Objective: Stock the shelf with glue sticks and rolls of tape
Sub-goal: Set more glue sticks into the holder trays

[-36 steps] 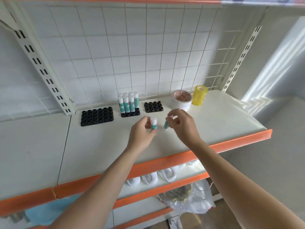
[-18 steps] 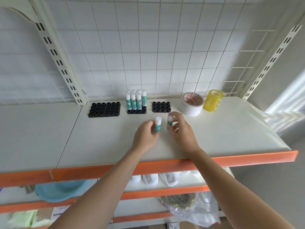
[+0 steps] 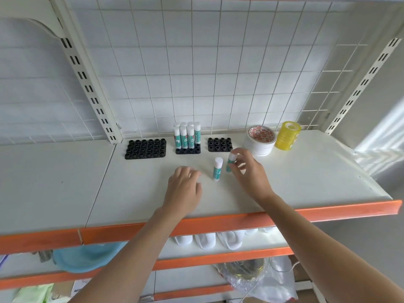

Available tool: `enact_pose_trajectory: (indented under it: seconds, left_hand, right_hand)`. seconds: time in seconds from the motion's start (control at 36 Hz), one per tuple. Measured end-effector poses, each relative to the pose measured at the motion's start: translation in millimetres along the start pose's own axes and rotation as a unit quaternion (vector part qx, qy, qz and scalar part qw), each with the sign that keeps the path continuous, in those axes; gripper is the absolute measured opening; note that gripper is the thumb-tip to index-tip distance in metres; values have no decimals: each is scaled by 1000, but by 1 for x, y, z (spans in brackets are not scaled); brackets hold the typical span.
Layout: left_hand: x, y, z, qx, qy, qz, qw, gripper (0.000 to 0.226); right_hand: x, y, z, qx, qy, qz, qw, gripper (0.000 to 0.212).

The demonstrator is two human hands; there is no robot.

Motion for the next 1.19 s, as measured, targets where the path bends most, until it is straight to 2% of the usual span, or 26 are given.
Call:
enact_pose_trajectory:
  seconds: [0.11, 0.25, 0.42, 0.61, 0.67, 0.86, 0.94, 1.03, 1.19]
  left_hand:
    - [-2, 3, -3, 19, 19, -13, 1000, 40]
    - [-3, 4, -1, 15, 21, -20, 999, 38]
    - [-3, 3, 0, 14, 15, -15, 1000, 36]
    - [-7, 2, 1, -6, 29, 11, 999, 39]
    - [-10, -1, 8, -6, 37, 26, 999, 30]
    - [-23, -13, 30, -20, 13, -11, 1000, 25]
    - [-24, -13, 27, -12, 15, -15, 1000, 32]
    - [-24, -13, 26, -5, 22, -13, 1000, 37]
    - [-23, -13, 25, 2, 29, -15, 999, 34]
  right_hand:
    - [20, 4, 13, -10, -33, 10, 999, 27]
    - [52, 10, 20, -37, -37, 29, 998, 27]
    - [83, 22, 20, 0, 3, 31, 1000, 24]
    - [102, 54, 26, -22, -44, 71, 996, 25]
    - [105, 61, 26, -41, -61, 75, 995, 26]
    - [108, 71, 19, -79, -82, 92, 989, 24]
    - [110, 72, 18, -79, -96, 97, 987, 21]
    - [115, 69, 23, -104, -137, 79, 982, 24]
    - [112, 68, 37, -187, -230, 56, 953, 42]
Point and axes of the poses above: each hand's wrist, its own x-axis towards the middle knuckle, its own y-axis out of the palm, z = x × y, the point moved 8 cm from there along x, towards the middle knuckle, and after that the axes turned 6 degrees about -y, right-handed, at the moved point
